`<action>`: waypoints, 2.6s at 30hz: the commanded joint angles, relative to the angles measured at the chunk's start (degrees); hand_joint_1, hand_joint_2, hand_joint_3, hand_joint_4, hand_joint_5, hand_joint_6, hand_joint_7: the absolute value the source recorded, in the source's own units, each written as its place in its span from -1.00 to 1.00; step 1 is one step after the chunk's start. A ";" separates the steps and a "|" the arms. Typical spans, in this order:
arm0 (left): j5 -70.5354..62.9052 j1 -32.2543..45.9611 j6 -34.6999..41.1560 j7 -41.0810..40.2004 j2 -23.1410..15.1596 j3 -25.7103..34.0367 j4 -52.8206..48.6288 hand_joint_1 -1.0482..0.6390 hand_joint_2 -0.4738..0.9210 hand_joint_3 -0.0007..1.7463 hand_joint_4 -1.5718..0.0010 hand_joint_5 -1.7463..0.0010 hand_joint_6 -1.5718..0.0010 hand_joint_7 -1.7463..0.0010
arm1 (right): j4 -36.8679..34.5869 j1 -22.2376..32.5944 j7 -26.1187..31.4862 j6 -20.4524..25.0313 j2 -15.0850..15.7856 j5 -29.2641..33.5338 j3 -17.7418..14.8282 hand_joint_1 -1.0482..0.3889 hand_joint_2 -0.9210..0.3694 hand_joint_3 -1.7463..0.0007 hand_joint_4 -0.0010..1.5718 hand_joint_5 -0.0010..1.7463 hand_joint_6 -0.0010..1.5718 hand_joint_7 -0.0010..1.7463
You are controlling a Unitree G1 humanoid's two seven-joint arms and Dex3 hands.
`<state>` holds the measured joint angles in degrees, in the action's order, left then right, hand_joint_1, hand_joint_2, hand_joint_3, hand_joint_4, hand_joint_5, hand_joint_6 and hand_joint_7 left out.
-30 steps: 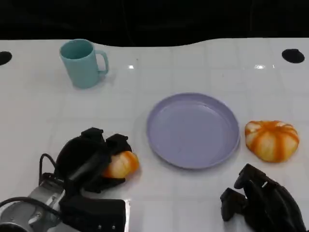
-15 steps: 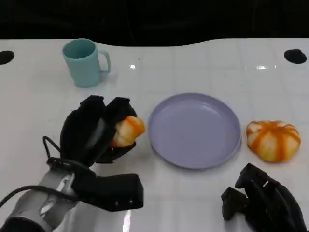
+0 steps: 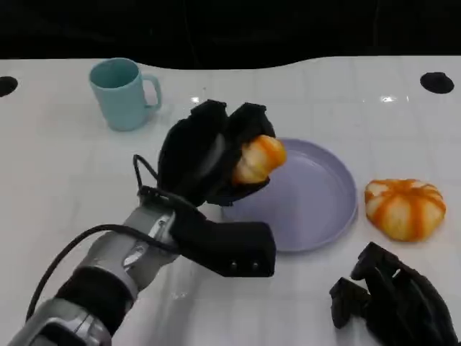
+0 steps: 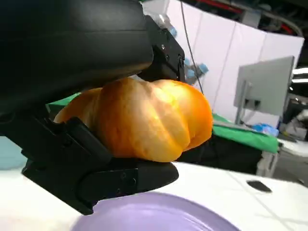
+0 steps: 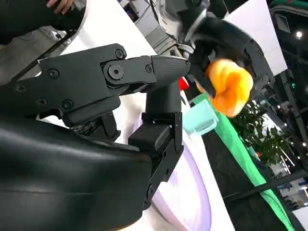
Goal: Grasp the bread from the table and place it into the plate.
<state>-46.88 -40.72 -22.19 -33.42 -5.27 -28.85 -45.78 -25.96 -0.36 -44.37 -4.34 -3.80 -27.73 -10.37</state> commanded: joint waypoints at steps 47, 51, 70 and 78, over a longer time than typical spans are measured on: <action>60.50 26.53 6.96 61.34 2.79 19.91 26.94 -0.50 1.00 -0.54 0.32 -0.87 0.40 -0.48 | 1.80 1.24 0.47 1.07 0.48 -0.64 0.09 -0.33 -1.00 0.73 -0.01 0.89 -0.13 0.60; 67.56 33.82 11.90 63.45 4.57 21.67 33.88 -0.54 1.00 -0.55 0.22 -0.99 0.35 -0.75 | 2.10 1.48 0.43 0.74 0.55 -0.31 0.22 -0.32 -1.00 0.71 -0.01 0.90 -0.12 0.61; 80.16 48.84 23.67 67.75 8.72 24.44 44.40 -0.56 1.00 -0.66 -0.16 -1.00 0.14 -1.00 | 1.53 1.52 0.17 0.23 0.49 -0.21 0.18 -0.33 -1.00 0.72 -0.01 0.93 -0.12 0.61; 80.90 47.89 25.51 69.24 8.23 26.32 44.05 -0.55 1.00 -0.69 -0.16 -1.00 0.14 -1.00 | 1.04 1.15 0.76 -0.33 0.28 0.33 0.33 -0.32 -1.00 0.72 -0.02 0.93 -0.11 0.61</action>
<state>33.65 7.37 3.05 34.60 3.63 -3.29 -1.64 -24.31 0.92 -43.80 -3.55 -3.97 -27.52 -9.96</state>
